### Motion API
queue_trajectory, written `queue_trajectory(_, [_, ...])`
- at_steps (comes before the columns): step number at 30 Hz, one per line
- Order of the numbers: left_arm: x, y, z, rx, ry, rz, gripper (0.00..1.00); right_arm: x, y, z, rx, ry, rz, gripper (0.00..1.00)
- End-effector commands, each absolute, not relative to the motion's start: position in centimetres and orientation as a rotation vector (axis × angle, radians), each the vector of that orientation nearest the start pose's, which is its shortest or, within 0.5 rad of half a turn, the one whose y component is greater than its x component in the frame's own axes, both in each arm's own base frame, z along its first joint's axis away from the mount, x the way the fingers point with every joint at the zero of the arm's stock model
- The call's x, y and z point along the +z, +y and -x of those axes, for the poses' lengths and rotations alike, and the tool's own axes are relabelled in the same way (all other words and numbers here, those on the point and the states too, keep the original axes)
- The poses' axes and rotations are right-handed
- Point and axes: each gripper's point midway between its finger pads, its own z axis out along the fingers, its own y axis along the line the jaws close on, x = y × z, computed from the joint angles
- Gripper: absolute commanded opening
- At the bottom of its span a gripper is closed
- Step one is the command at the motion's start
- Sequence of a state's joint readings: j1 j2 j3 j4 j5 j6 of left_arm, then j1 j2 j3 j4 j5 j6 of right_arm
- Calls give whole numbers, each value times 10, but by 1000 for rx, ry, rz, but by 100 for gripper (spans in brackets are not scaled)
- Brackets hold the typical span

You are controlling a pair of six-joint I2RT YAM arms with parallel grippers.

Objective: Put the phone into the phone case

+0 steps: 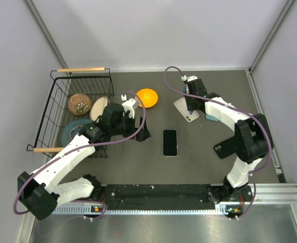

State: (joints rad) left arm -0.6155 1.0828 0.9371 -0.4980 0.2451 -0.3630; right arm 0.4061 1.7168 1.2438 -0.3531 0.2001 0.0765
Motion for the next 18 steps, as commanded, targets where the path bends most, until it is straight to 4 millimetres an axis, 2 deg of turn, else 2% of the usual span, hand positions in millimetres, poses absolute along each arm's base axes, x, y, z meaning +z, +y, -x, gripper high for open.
queue_trajectory(1, [199, -233, -227, -815, 2238, -463, 99, 122, 153, -453, 17, 2286, 313, 0])
queue_trajectory(4, [197, -233, -225, -813, 2243, -468, 99, 104, 159, -453, 59, 2329, 305, 0])
queue_trajectory(8, [199, -229, -229, -782, 2242, -451, 99, 88, 176, -439, 206, 2361, 298, 0])
queue_trajectory(11, [201, -224, -232, -738, 2241, -432, 99, 93, 192, -432, 339, 2331, 320, 0])
queue_trajectory(12, [204, -223, -234, -730, 2236, -430, 99, 85, 194, -425, 364, 2343, 326, 0])
queue_trajectory(14, [205, -220, -234, -713, 2229, -429, 99, 87, 204, -421, 449, 2312, 358, 0])
queue_trajectory(17, [206, -219, -233, -716, 2223, -426, 99, 79, 211, -401, 539, 2306, 403, 0])
queue_trajectory(18, [206, -220, -233, -721, 2220, -429, 99, 88, 214, -398, 568, 2270, 412, 0])
